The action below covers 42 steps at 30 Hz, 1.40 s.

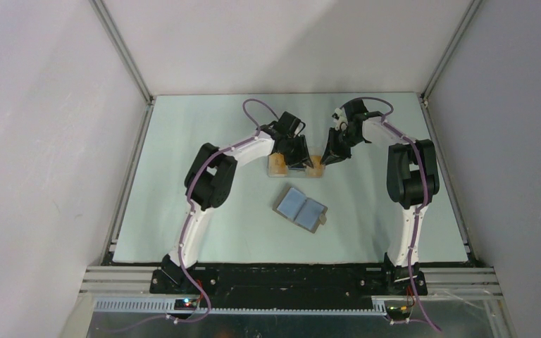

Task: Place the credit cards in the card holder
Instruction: Pick up the credit card from the storage box.

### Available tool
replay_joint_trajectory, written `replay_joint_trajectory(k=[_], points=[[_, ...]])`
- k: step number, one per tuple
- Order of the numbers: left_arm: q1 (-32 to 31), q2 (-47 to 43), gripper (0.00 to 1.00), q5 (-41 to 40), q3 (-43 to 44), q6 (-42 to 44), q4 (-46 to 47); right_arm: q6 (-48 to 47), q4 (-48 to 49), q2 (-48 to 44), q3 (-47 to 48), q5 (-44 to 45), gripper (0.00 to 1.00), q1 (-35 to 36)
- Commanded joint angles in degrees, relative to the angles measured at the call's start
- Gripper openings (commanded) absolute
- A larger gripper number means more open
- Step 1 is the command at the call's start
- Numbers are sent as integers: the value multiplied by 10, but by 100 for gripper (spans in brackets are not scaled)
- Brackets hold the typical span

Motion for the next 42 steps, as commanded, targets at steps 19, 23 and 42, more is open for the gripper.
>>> replay_joint_trajectory(k=[19, 23, 42], points=[[-18, 38, 43, -41, 35, 0, -8, -5, -9, -26, -6, -30, 3, -1], [-22, 39, 43, -22, 45, 14, -8, -3, -7, -28, -7, -31, 3, -2], [-10, -73, 35, 80, -32, -51, 164, 2, 4, -33, -21, -46, 3, -8]])
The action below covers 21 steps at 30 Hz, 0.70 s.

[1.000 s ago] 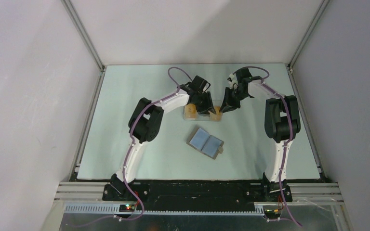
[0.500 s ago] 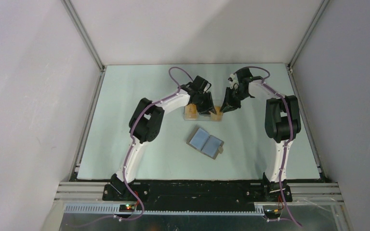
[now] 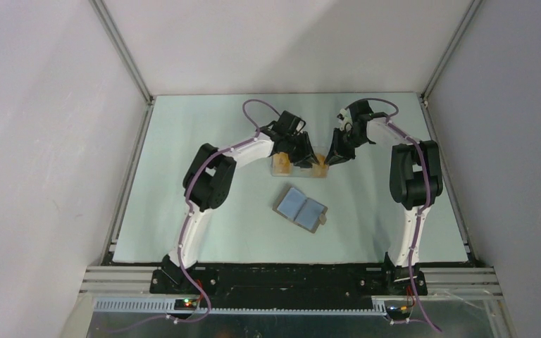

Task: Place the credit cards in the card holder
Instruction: Pick up the credit card from the storage box.

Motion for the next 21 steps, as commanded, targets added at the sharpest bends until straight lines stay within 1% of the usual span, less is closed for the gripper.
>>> replay_joint_trajectory(k=[1, 4, 6, 9, 13, 15, 16, 19, 21], points=[[-4, -73, 35, 51, -29, -34, 111, 3, 3, -23, -5, -46, 3, 9], [-1, -77, 35, 80, -68, -60, 181, 4, 3, -23, -5, -46, 3, 8], [-2, -71, 35, 78, -74, -68, 195, 4, 4, -23, -5, -46, 3, 8], [-2, -64, 35, 66, -81, -63, 191, 4, 4, -23, -4, -45, 3, 9], [-2, -52, 34, 46, -77, -41, 154, 3, 3, -21, -3, -46, 4, 9], [0, -62, 35, 21, -87, -27, 139, 3, 2, -20, -3, -45, 4, 8], [0, -66, 35, -7, -89, -11, 129, 3, 1, -19, -3, -45, 4, 9], [1, -77, 40, -72, -83, 21, 56, 2, -1, -19, -3, -43, 4, 9], [2, -70, 43, -73, -73, 34, 28, 2, 0, -19, -4, -42, 4, 8]])
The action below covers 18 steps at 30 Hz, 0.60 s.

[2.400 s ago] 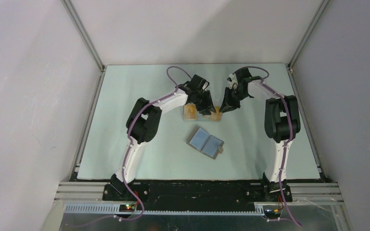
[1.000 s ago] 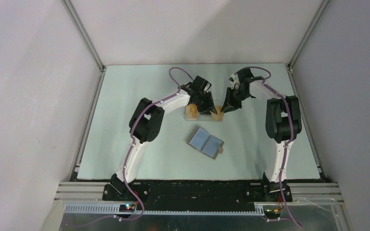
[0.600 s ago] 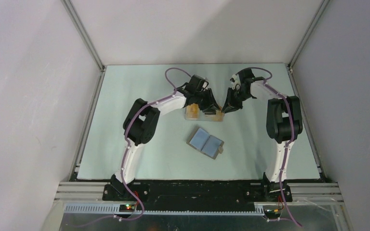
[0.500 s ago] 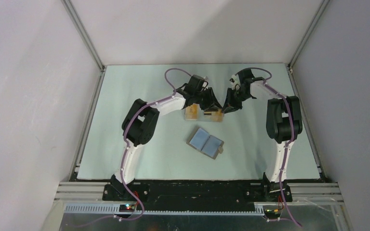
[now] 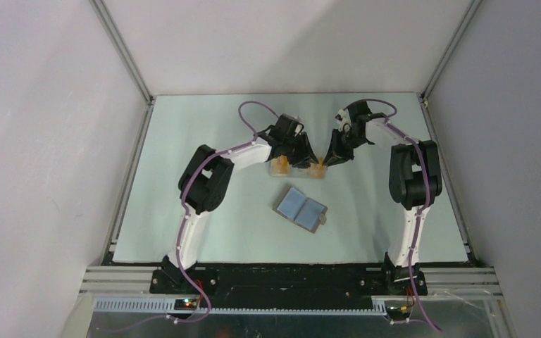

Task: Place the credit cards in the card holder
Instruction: Pick up the credit card from the storage box.

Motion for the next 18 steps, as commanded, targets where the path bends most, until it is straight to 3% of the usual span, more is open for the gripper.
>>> replay_joint_trajectory(k=[1, 7, 18], points=[[3, -19, 43, -59, 14, 56, -87, 1, -3, -18, 1, -31, 4, 4], [0, 19, 49, -56, 53, 76, -147, 3, -2, -17, 1, -32, 4, 5], [-18, 86, 51, -9, 117, 56, -153, 2, -3, -18, 1, -33, 4, 6]])
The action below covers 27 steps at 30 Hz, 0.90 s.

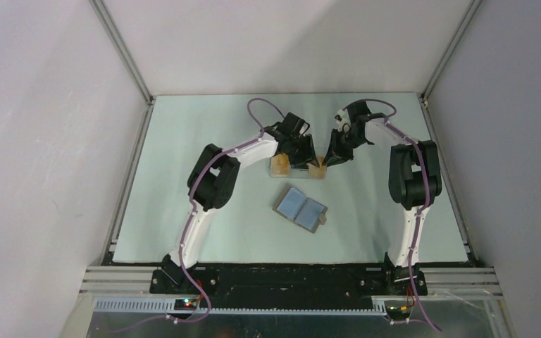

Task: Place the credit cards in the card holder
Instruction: Pick up the credit card from the storage box.

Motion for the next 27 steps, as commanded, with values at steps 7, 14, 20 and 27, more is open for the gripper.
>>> replay_joint_trajectory(k=[7, 14, 20, 27], points=[[-17, 27, 51, -24, 46, 26, -73, 2, -5, -17, 3, -33, 3, 3], [-19, 18, 51, -9, 52, 38, -117, 3, -3, -17, 1, -33, 3, 2], [-19, 54, 52, 13, 77, 19, -116, 4, -2, -18, -1, -34, 3, 4], [-17, 50, 51, 12, 69, 2, -82, 1, -4, -19, -3, -34, 3, 3]])
